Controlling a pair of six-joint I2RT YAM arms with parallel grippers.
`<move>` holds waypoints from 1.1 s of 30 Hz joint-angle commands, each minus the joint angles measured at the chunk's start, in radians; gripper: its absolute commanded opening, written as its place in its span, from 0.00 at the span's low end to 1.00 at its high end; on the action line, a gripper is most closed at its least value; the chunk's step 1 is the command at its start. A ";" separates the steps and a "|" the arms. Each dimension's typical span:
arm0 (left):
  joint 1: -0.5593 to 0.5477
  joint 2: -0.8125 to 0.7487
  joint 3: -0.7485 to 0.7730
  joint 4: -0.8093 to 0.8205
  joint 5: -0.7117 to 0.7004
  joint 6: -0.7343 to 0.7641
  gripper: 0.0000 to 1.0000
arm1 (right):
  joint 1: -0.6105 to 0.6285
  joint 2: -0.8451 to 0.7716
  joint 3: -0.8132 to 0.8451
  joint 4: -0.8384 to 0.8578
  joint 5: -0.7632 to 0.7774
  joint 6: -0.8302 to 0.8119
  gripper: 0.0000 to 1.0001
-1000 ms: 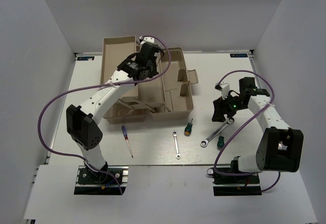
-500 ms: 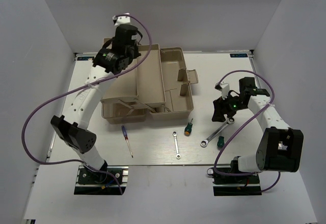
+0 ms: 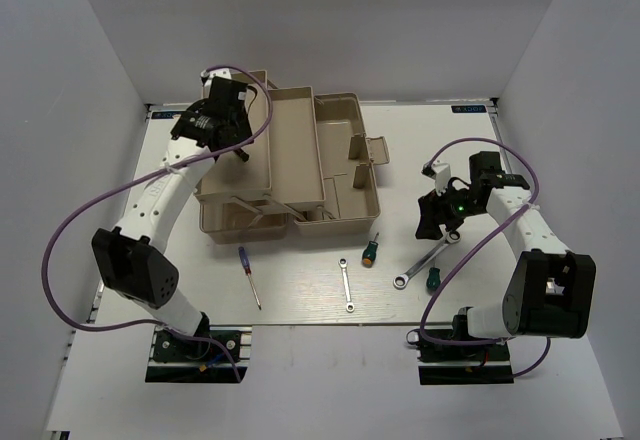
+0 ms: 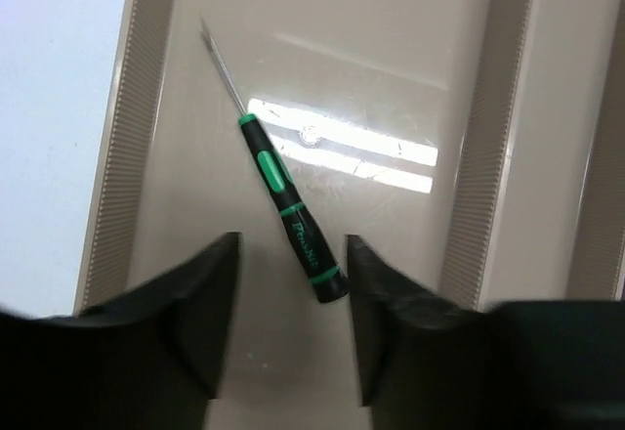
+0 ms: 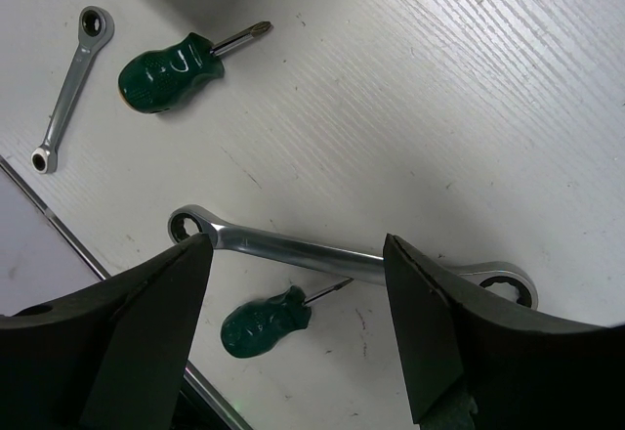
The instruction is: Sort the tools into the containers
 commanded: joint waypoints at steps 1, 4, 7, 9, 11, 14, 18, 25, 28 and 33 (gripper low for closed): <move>0.011 -0.074 0.030 0.020 0.046 0.000 0.62 | 0.005 -0.003 0.015 0.008 -0.029 0.008 0.77; 0.011 -0.074 0.102 -0.016 0.095 0.014 0.65 | 0.005 -0.005 0.009 0.008 -0.026 0.002 0.77; -0.018 -0.046 0.273 -0.139 0.209 0.040 0.62 | 0.005 -0.008 0.006 0.007 -0.027 -0.004 0.78; -0.028 -0.035 0.323 -0.226 0.352 0.050 0.40 | 0.005 -0.008 0.005 0.010 -0.035 -0.004 0.78; -0.045 -0.051 0.339 -0.265 0.443 0.075 0.13 | 0.005 -0.003 0.006 0.016 -0.037 -0.004 0.77; -0.096 -0.074 0.344 -0.360 0.595 0.104 0.04 | 0.007 0.010 0.012 0.021 -0.044 -0.001 0.74; -0.211 -0.118 0.189 -0.377 0.760 0.069 0.05 | 0.010 0.044 0.040 0.016 -0.053 0.008 0.72; -0.534 -0.095 0.092 -0.416 0.711 -0.015 0.44 | 0.014 0.055 0.067 0.007 -0.046 0.005 0.72; -0.603 -0.113 -0.034 -0.417 0.555 -0.118 0.65 | 0.016 0.044 0.060 0.007 -0.041 0.002 0.72; -0.677 -0.260 -0.330 -0.375 0.302 -0.357 0.70 | 0.016 0.011 0.020 0.017 -0.038 -0.004 0.72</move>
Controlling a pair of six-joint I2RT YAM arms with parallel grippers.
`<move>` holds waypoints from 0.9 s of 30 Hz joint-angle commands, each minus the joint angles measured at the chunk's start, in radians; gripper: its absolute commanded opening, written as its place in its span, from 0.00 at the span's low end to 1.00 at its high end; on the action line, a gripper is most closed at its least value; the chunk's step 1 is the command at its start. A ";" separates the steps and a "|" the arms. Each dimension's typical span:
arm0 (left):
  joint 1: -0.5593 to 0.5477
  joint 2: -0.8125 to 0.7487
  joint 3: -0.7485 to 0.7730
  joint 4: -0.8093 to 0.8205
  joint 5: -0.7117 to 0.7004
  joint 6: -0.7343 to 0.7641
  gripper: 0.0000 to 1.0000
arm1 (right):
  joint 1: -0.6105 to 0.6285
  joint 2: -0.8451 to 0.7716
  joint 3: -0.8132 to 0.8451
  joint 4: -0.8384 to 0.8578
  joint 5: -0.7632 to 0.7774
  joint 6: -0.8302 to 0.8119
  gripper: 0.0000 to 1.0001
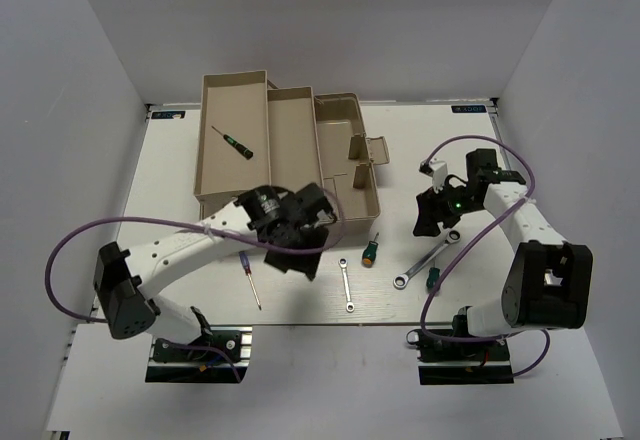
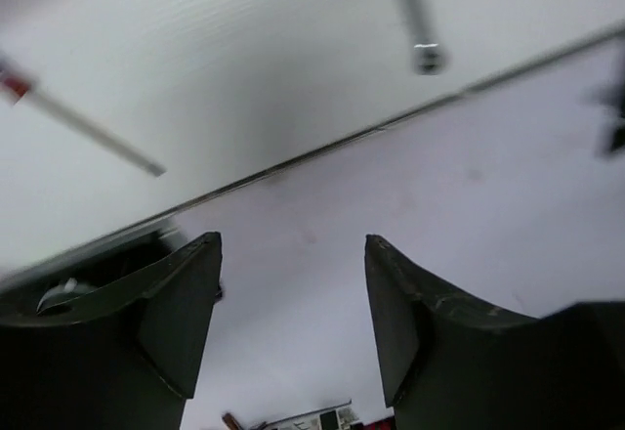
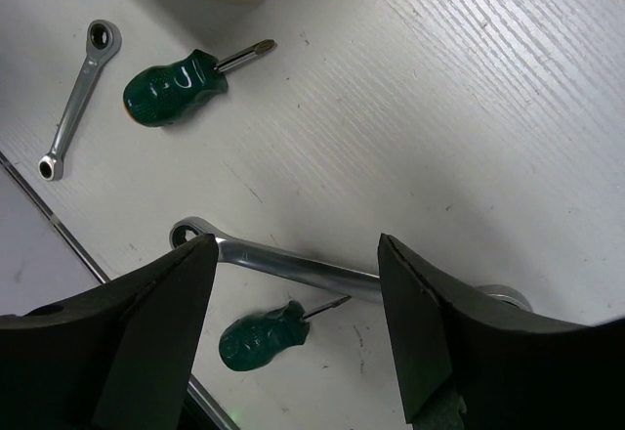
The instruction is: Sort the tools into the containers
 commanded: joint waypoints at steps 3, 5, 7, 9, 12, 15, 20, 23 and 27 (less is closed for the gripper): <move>-0.065 -0.172 -0.218 -0.026 -0.361 -0.316 0.73 | 0.002 -0.052 -0.037 0.011 -0.016 -0.008 0.74; -0.088 -0.172 -0.244 -0.026 -0.435 -0.371 0.74 | 0.002 -0.051 -0.039 0.011 -0.014 -0.009 0.74; -0.102 -0.157 -0.245 -0.026 -0.487 -0.383 0.74 | 0.004 -0.043 -0.031 0.008 -0.014 -0.010 0.74; -0.113 -0.119 -0.260 -0.026 -0.521 -0.397 0.77 | 0.002 -0.034 -0.016 0.005 -0.017 -0.005 0.74; -0.131 -0.109 -0.336 0.028 -0.533 -0.428 0.77 | 0.002 -0.031 -0.005 0.005 -0.017 -0.001 0.74; -0.131 -0.199 -0.419 0.089 -0.533 -0.501 0.78 | 0.002 -0.029 -0.004 0.005 -0.017 -0.001 0.74; -0.131 -0.382 -0.596 0.142 -0.584 -0.555 0.78 | 0.002 -0.032 -0.019 0.004 -0.010 -0.010 0.74; -0.121 -0.396 -0.629 0.151 -0.615 -0.564 0.78 | 0.004 -0.025 -0.021 0.001 -0.014 0.001 0.74; -0.111 -0.323 -0.630 0.171 -0.674 -0.564 0.78 | 0.004 -0.012 -0.007 -0.004 -0.017 0.014 0.74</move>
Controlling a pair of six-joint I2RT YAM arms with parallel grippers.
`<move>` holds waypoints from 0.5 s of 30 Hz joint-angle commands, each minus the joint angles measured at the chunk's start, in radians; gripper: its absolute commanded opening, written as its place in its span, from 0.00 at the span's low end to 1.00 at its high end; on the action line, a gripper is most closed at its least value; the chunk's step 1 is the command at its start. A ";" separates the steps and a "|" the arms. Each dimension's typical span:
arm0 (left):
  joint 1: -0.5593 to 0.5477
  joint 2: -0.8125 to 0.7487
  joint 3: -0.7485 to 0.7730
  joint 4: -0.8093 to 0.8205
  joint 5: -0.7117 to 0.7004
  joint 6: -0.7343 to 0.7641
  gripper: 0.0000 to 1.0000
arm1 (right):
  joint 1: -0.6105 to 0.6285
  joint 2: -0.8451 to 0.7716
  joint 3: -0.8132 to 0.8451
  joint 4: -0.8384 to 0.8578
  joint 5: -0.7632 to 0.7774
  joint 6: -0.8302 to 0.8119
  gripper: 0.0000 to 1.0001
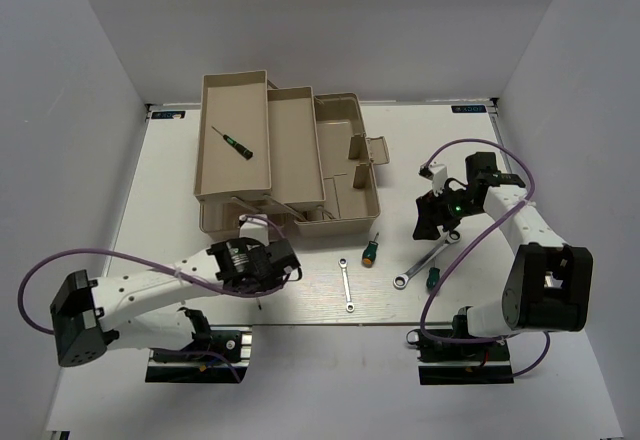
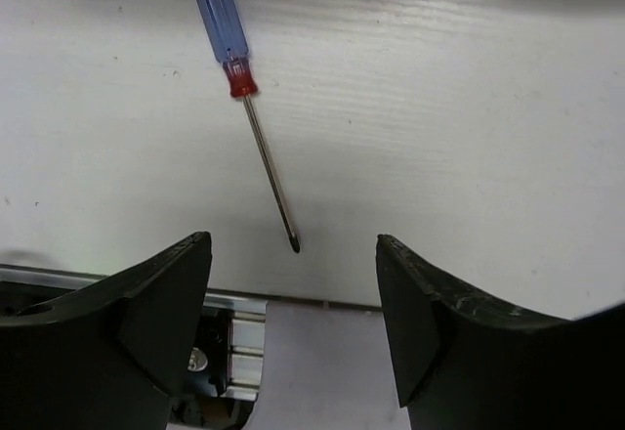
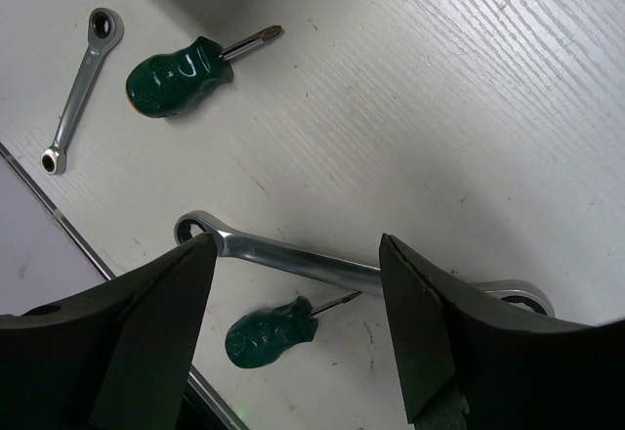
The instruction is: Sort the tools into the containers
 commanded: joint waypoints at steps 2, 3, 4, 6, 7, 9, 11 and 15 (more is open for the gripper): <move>0.011 0.071 -0.025 0.077 -0.093 -0.029 0.78 | 0.002 0.013 0.030 -0.014 -0.017 0.011 0.74; 0.020 0.082 -0.043 0.089 -0.104 -0.029 0.78 | 0.002 0.011 0.036 -0.015 -0.016 0.011 0.74; 0.020 0.082 -0.053 0.101 -0.104 -0.029 0.78 | 0.002 0.010 0.037 -0.017 -0.017 0.008 0.74; 0.020 0.070 -0.085 0.102 -0.128 -0.072 0.78 | 0.002 0.003 0.037 -0.025 -0.013 0.004 0.74; 0.020 0.056 -0.098 0.102 -0.138 -0.088 0.77 | 0.002 0.003 0.037 -0.023 -0.011 -0.002 0.74; 0.041 0.028 -0.143 0.121 -0.148 -0.138 0.77 | 0.002 0.000 0.031 -0.026 -0.008 -0.004 0.74; 0.041 0.028 -0.166 0.160 -0.157 -0.138 0.76 | 0.002 0.002 0.030 -0.031 -0.013 0.002 0.74; 0.074 0.083 -0.178 0.220 -0.158 -0.138 0.76 | 0.002 0.003 0.034 -0.028 -0.020 0.011 0.74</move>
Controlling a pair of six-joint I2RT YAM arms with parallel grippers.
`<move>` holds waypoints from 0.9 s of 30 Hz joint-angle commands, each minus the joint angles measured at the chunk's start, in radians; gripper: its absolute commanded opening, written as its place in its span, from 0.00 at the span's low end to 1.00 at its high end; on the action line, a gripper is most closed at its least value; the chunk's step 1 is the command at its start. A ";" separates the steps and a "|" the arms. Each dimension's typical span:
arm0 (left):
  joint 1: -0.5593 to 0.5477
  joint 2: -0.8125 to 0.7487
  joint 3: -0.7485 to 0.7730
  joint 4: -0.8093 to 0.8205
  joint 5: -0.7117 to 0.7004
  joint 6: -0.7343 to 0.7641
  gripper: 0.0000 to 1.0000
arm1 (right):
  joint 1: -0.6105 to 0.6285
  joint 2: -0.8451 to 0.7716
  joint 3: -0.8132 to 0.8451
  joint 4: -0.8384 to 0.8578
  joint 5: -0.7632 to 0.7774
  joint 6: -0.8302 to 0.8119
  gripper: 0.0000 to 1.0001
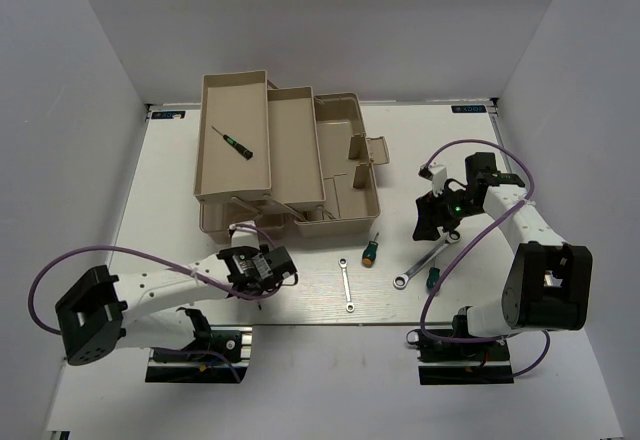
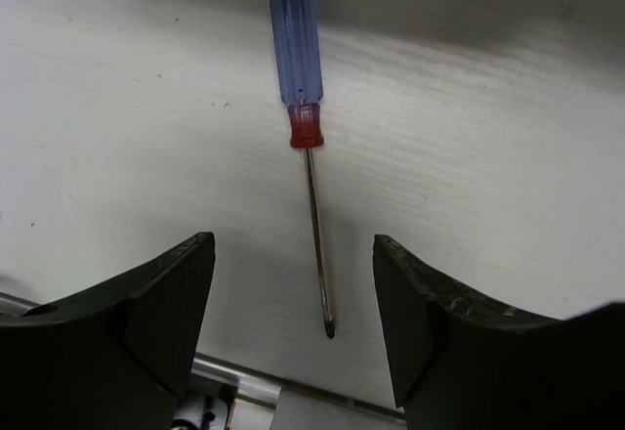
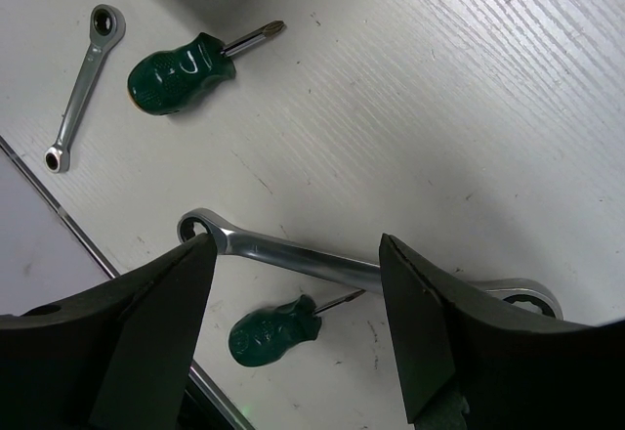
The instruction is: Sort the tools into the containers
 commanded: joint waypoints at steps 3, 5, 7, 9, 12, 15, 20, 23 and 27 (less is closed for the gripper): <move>0.042 0.062 -0.023 0.135 -0.057 -0.028 0.74 | 0.002 -0.003 0.041 -0.029 -0.020 0.005 0.74; 0.055 0.075 -0.034 0.166 -0.057 -0.019 0.73 | 0.002 -0.004 0.042 -0.033 -0.019 0.002 0.74; 0.076 0.075 -0.060 0.204 -0.057 -0.019 0.71 | 0.002 -0.007 0.042 -0.039 -0.019 0.002 0.74; 0.085 0.075 -0.089 0.219 -0.066 -0.019 0.70 | 0.002 -0.015 0.039 -0.041 -0.017 -0.001 0.74; 0.115 0.075 -0.117 0.259 -0.066 -0.019 0.68 | 0.002 -0.021 0.034 -0.045 -0.013 -0.001 0.74; 0.138 0.084 -0.141 0.304 -0.075 -0.019 0.68 | 0.002 -0.026 0.033 -0.052 -0.014 -0.001 0.74; 0.182 0.134 -0.161 0.373 -0.066 0.001 0.63 | 0.002 -0.026 0.041 -0.058 -0.011 0.000 0.74; 0.193 0.148 -0.183 0.402 -0.046 0.001 0.54 | 0.002 -0.026 0.045 -0.062 -0.003 -0.001 0.74; 0.214 0.139 -0.212 0.413 -0.027 0.011 0.34 | 0.001 -0.027 0.047 -0.062 -0.005 0.000 0.74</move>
